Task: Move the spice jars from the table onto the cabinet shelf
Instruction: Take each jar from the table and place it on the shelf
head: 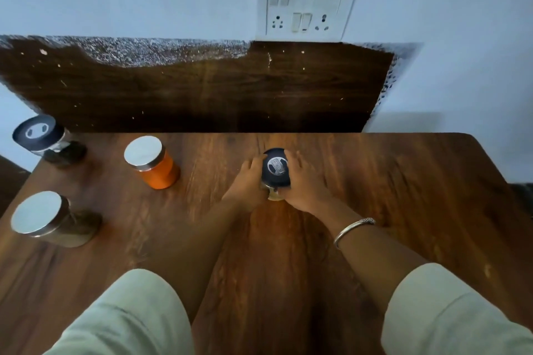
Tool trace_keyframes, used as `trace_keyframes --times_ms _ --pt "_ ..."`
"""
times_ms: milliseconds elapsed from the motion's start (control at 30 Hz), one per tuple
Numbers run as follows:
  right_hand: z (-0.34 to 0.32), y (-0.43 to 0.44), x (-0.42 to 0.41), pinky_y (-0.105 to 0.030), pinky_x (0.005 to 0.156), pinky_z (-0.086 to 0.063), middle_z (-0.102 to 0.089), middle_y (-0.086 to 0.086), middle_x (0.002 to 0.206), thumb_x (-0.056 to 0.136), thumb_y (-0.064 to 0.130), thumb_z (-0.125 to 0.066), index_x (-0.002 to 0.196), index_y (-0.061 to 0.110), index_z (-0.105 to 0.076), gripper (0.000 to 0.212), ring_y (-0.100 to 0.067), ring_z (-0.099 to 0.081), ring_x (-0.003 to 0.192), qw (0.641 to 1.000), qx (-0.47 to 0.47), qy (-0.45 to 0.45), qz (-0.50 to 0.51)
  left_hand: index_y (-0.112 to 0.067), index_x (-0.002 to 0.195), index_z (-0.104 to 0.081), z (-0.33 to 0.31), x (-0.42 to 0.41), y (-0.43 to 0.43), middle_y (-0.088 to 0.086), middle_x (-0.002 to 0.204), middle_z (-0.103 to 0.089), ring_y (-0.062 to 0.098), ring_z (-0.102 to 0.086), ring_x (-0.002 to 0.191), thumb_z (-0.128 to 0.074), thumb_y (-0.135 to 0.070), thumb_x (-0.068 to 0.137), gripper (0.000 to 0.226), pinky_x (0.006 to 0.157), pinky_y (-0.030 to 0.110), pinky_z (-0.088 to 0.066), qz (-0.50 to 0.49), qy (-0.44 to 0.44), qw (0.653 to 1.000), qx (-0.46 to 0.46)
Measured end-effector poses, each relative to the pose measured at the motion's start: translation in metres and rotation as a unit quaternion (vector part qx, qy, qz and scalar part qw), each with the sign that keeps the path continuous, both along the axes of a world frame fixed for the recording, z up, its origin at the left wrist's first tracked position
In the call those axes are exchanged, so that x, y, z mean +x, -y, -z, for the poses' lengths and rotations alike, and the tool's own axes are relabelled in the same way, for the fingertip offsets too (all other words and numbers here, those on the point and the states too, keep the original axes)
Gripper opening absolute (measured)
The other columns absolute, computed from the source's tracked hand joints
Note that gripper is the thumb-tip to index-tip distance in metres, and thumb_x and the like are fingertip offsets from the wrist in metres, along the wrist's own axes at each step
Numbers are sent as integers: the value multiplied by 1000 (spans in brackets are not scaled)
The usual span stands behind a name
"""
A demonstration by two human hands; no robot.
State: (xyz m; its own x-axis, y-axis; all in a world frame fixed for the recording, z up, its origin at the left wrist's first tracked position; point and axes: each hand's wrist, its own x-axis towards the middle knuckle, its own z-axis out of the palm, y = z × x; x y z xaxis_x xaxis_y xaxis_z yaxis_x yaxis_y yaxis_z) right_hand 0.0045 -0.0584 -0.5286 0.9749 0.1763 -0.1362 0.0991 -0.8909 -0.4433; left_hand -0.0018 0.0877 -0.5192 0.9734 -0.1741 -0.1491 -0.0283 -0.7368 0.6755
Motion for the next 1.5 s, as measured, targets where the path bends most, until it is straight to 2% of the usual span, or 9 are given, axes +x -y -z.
trace_keyframes --times_ms 267,500,600,800,900,1067,1200,1367,1500 --pt "28 2 6 -29 102 -36 -30 -10 149 76 20 -75 149 19 -5 101 -26 -35 135 995 92 10 27 -25 145 -14 29 -4 11 11 145 -28 25 -37 132 -68 -4 76 90 101 23 -34 -28 -16 998 -51" --pt "21 -1 -5 -34 106 -36 -29 -8 149 77 31 -74 148 18 -4 101 -24 -32 136 987 155 31 41 -27 145 -12 21 -16 -4 5 145 -34 18 -39 131 -78 -27 69 100 107 32 -39 -22 38 993 -113" --pt "7 -9 -11 -34 104 -40 -36 -8 147 70 44 -76 149 20 -1 111 -24 -39 132 980 182 34 70 -29 145 -11 12 -26 -9 3 146 -32 15 -36 131 -82 -31 65 107 103 24 -35 -36 57 989 -133" --pt "-27 -39 -34 -22 76 -41 -53 -2 112 58 67 -67 123 16 -49 85 -14 -52 102 977 159 123 73 -24 136 -25 -16 -41 -30 2 137 -38 11 -41 122 -83 -16 58 98 94 21 -41 -81 84 974 -192" --pt "-40 -50 -47 -19 75 -46 -45 6 116 61 56 -76 123 21 -41 79 -9 -49 103 961 266 50 56 -21 131 -31 -28 -53 -56 -4 127 -46 12 -51 116 -81 -9 59 88 89 24 -51 -62 59 960 -265" --pt "-55 -61 -71 -34 89 -51 -44 8 129 69 42 -76 134 33 -32 79 -16 -50 115 912 398 -101 10 -29 125 -32 -49 -81 -98 -10 120 -47 11 -54 108 -82 -14 61 82 75 20 -54 -74 3 927 -368" --pt "-67 -80 -92 -45 87 -54 -54 3 128 63 47 -74 135 34 -39 81 -21 -58 113 865 473 -168 -7 -25 129 -29 -66 -98 -116 3 124 -44 24 -53 111 -69 -12 66 76 80 31 -55 -56 -28 901 -428" --pt "-82 -104 -112 -15 66 -52 -55 15 114 67 40 -79 125 41 -38 70 -4 -58 99 891 447 -58 46 -28 141 -26 -83 -117 -127 3 133 -41 17 -53 111 -57 3 85 71 85 25 -52 -48 18 916 -397" --pt "-91 -118 -124 -41 89 -52 -49 1 130 60 46 -81 137 30 -34 92 -19 -53 114 919 388 -15 65 -27 148 -12 -89 -129 -129 -1 130 -42 11 -57 105 -51 -1 90 74 82 23 -54 -50 -7 909 -413"
